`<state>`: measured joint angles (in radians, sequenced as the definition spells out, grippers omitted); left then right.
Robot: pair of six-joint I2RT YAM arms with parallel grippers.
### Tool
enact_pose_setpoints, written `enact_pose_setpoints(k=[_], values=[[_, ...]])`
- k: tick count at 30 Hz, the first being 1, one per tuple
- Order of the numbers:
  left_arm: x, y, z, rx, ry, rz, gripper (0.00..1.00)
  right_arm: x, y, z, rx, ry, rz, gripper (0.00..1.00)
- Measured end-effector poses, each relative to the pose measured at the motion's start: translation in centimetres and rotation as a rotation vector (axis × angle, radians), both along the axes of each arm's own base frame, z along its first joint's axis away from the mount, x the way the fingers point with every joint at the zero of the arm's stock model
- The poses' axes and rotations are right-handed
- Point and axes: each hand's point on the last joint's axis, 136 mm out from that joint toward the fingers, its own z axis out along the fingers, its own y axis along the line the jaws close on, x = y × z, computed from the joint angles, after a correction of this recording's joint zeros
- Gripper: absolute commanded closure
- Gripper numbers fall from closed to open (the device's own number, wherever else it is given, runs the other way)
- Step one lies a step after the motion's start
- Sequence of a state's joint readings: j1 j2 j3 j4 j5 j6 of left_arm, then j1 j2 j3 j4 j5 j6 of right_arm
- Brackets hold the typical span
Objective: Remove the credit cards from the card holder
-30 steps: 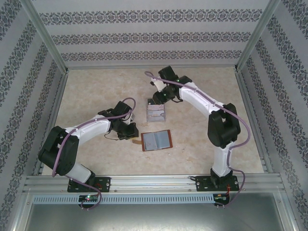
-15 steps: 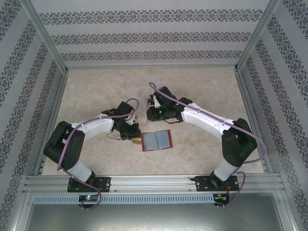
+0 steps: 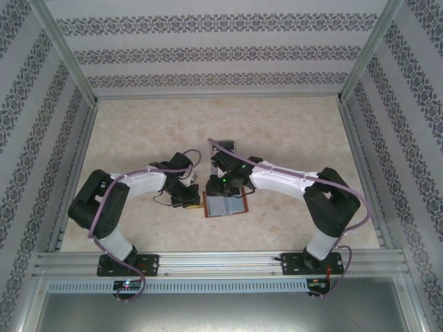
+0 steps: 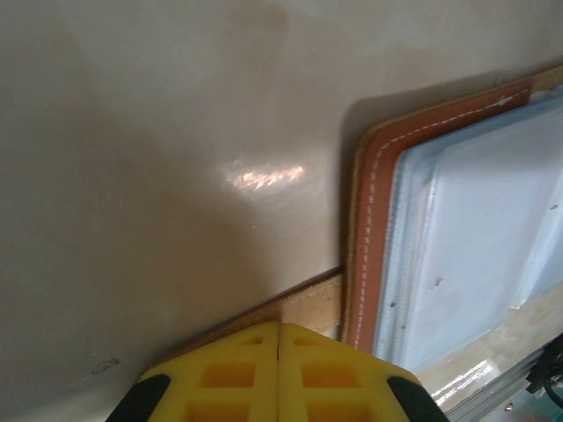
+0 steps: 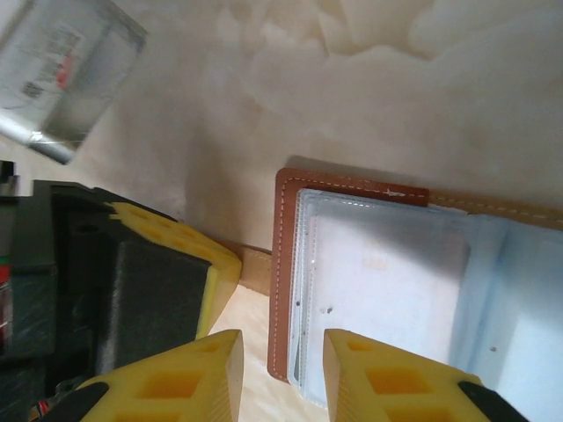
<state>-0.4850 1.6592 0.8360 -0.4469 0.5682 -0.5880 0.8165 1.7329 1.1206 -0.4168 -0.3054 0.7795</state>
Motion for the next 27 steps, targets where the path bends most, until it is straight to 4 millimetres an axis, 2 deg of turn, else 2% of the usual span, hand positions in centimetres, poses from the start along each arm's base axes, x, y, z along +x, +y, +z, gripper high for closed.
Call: enact_pose_setpoints(k=[14, 21, 27], values=[[0.1, -0.1, 0.0, -0.009, -0.008, -0.006, 0.95, -2.0, 0.5, -4.2, -0.06, 0.114, 0.018, 0.65], [0.0, -0.1, -0.1, -0.014, -0.013, -0.006, 0.95, -1.9, 0.6, -4.0, -0.109, 0.097, 0.024, 0.57], [0.0, -0.1, -0.1, -0.016, -0.016, -0.006, 0.95, -1.9, -0.9, -4.1, -0.226, 0.067, 0.028, 0.53]])
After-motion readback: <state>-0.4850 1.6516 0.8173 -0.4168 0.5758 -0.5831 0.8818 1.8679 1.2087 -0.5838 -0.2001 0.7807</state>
